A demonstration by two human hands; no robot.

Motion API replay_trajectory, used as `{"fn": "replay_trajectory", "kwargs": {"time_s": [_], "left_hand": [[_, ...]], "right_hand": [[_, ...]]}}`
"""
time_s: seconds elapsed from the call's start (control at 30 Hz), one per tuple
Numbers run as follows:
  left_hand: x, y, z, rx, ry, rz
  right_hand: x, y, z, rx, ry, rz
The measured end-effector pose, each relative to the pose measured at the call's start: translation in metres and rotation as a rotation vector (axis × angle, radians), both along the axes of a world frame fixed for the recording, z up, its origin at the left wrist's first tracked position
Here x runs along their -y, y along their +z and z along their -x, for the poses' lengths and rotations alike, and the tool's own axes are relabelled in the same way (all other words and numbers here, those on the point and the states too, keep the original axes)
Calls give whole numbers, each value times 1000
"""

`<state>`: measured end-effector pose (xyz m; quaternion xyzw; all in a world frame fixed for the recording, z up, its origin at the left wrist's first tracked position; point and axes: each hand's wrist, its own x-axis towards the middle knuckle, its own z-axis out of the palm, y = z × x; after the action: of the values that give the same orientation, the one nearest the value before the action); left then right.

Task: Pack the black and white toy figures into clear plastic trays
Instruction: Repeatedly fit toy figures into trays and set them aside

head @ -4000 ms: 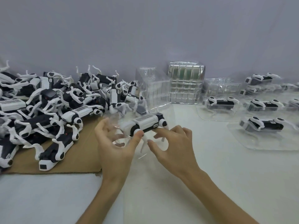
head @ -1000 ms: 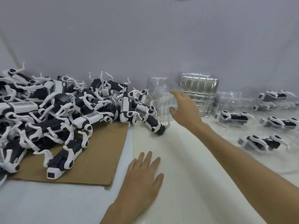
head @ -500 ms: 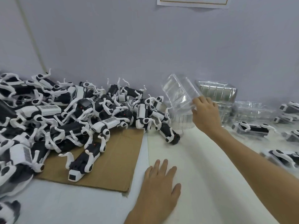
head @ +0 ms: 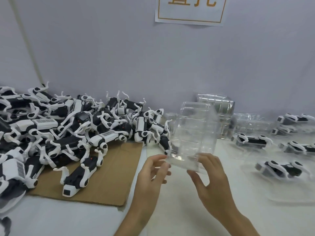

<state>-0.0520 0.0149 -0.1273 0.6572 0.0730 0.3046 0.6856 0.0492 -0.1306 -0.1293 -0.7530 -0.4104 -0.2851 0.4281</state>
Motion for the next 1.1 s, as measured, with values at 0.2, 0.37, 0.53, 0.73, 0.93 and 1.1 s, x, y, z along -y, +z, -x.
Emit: {"fn": "replay_trajectory", "kwargs": {"time_s": [0.2, 0.37, 0.53, 0.73, 0.93, 1.1], "left_hand": [[-9, 8, 3, -9, 4, 92], [-14, 8, 6, -7, -124, 216], [-15, 7, 6, 22, -178, 323], [2, 3, 4, -51, -254, 288], [2, 2, 3, -56, -152, 248], [1, 3, 2, -30, -229, 284]], "right_hand": [[6, -3, 7, -80, 192, 124], [8, -2, 9, -238, 268, 202], [9, 8, 21, -480, 312, 183], [6, 13, 24, -476, 279, -2], [6, 13, 25, -509, 255, -47], [10, 14, 18, -584, 236, -119]]}}
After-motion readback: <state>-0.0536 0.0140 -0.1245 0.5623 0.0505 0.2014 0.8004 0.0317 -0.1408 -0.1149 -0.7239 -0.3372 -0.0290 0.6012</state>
